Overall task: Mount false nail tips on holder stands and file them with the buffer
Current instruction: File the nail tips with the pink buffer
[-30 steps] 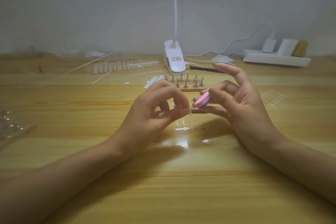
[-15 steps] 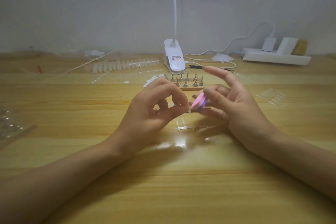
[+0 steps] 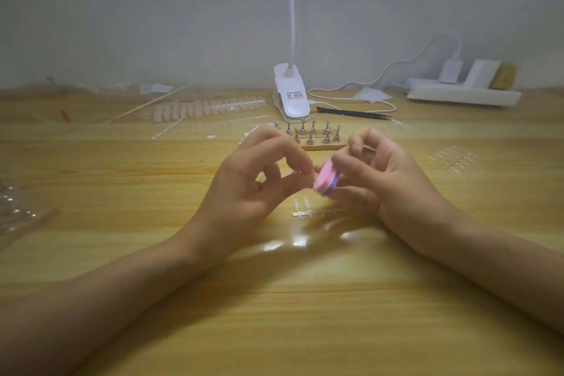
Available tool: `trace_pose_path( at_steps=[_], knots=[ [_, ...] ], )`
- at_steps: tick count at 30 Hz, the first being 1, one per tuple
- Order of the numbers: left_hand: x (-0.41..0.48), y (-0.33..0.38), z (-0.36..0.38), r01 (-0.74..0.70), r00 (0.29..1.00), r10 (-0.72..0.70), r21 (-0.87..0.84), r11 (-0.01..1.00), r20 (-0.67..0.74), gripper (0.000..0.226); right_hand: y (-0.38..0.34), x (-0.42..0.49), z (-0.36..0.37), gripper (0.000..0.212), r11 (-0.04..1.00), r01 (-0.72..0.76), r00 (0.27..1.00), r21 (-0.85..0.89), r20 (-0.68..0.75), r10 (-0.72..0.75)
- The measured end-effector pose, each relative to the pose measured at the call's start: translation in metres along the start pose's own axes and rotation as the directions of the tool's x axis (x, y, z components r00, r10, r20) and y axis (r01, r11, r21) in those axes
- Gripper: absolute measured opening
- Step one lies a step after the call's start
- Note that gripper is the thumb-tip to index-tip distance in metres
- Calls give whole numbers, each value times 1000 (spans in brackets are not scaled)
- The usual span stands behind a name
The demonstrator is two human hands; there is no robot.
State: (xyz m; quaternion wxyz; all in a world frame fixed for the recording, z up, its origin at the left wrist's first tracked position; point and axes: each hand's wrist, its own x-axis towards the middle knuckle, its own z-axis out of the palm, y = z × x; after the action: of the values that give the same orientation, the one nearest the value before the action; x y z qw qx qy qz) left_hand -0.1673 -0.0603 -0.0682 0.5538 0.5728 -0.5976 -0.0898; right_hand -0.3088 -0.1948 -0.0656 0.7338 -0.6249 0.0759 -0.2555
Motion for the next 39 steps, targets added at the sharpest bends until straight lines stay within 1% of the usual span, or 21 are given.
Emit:
trace_pose_path(
  at_steps=[1,2,4,5,9,12,13,15,16,19,20,22,23,26,27,29,30,33,34,36,39],
  knots=[
    [0,0,0,6,1000,-6,-11,1000,-5,8,0,0,-2,28,1000,9,999,-7,-44,-9],
    [0,0,0,8,1000,-8,-20,1000,-8,9,0,-1,-2,28,1000,5,999,-23,-35,-6],
    [1,0,0,-2,1000,2,-7,1000,-2,10,2,-3,-1,27,996,10,994,-90,110,0],
    [0,0,0,-6,1000,6,7,1000,7,9,3,-4,0,27,994,22,990,-103,141,-7],
    [0,1,-1,7,1000,-7,6,1000,8,6,4,-2,-3,27,1000,13,999,-18,-33,-14],
    [0,1,-1,-3,1000,3,14,1000,-3,9,4,-3,-2,24,996,-14,990,-92,137,26],
    [0,1,0,-8,1000,8,18,1000,7,10,4,-2,-1,23,997,-12,991,-78,129,22],
    [0,2,0,-12,1000,12,11,1000,25,9,2,-1,-3,23,1000,-27,1000,7,8,27],
    [0,2,0,-7,1000,7,3,1000,18,9,2,-1,-4,23,999,-34,999,25,-7,34],
    [0,0,0,13,1000,-13,-8,1000,-5,7,2,-2,-2,24,996,1,988,-94,157,14],
    [-1,0,0,15,1000,-15,-5,1000,4,7,3,-1,-1,24,994,23,989,-109,151,-6],
    [-1,1,1,12,1000,-12,-5,1000,22,6,3,-2,-2,24,998,28,999,-54,20,-27],
    [-1,1,1,14,1000,-13,-10,1000,19,5,4,-2,-3,25,999,24,1000,-33,3,-24],
    [0,0,0,23,1000,-23,-15,1000,-1,7,4,-3,-1,27,995,20,984,-102,179,-1],
    [0,0,0,21,1000,-21,-13,1000,4,7,4,-3,-1,27,993,31,985,-113,173,-11],
    [0,1,1,22,1000,-22,-23,999,17,6,3,-2,-2,27,998,18,999,-67,34,-16],
    [-1,2,1,22,1000,-22,-27,999,18,5,4,-2,-4,27,999,13,1000,-44,15,-13],
    [-1,1,0,28,1000,-28,-29,999,9,7,4,-2,-2,27,996,22,989,-85,148,-9],
    [-1,1,0,34,999,-34,-34,999,7,8,4,-2,-1,27,995,33,990,-96,137,-19],
    [0,2,0,41,999,-41,-50,998,12,8,4,-1,-3,24,999,17,999,-38,28,-16],
    [-1,3,1,27,999,-26,-59,998,24,10,3,1,-5,23,1000,-14,998,2,58,14]
  ],
)
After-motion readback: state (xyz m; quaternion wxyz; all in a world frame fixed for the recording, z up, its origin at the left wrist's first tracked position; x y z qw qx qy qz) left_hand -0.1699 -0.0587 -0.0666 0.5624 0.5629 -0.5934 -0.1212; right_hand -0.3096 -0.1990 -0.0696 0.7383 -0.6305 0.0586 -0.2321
